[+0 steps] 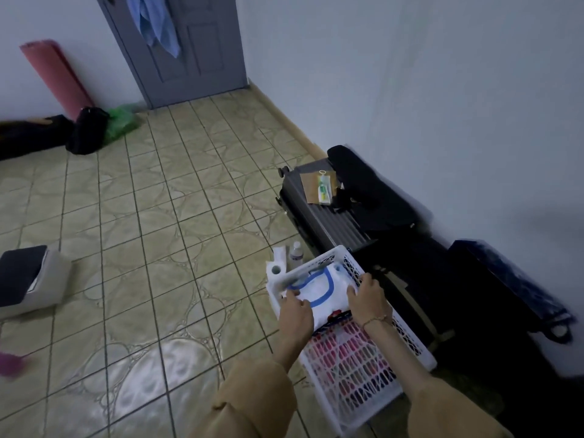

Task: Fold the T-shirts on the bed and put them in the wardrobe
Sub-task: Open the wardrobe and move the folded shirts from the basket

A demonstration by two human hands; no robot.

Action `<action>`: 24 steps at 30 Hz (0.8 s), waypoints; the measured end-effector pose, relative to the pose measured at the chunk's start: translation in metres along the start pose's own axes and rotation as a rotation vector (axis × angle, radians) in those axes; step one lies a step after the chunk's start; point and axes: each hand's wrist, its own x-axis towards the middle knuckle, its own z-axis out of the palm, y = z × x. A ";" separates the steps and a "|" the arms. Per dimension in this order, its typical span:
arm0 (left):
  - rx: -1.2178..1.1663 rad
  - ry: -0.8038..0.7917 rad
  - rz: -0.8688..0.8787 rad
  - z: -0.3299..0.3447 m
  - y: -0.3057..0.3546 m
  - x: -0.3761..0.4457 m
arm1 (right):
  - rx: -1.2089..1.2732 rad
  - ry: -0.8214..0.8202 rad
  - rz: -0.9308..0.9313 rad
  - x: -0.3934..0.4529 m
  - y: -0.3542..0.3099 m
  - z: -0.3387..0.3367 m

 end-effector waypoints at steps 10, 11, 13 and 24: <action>-0.019 0.016 -0.219 0.105 -0.083 0.134 | -0.103 -0.166 -0.034 0.148 0.057 0.105; -0.005 0.016 -0.217 0.112 -0.092 0.143 | -0.120 -0.180 -0.040 0.160 0.061 0.115; 0.014 0.017 -0.247 0.127 -0.108 0.158 | -0.147 -0.213 -0.039 0.179 0.073 0.134; -0.047 0.088 -0.473 0.196 -0.160 0.209 | -0.039 -0.246 0.082 0.250 0.111 0.201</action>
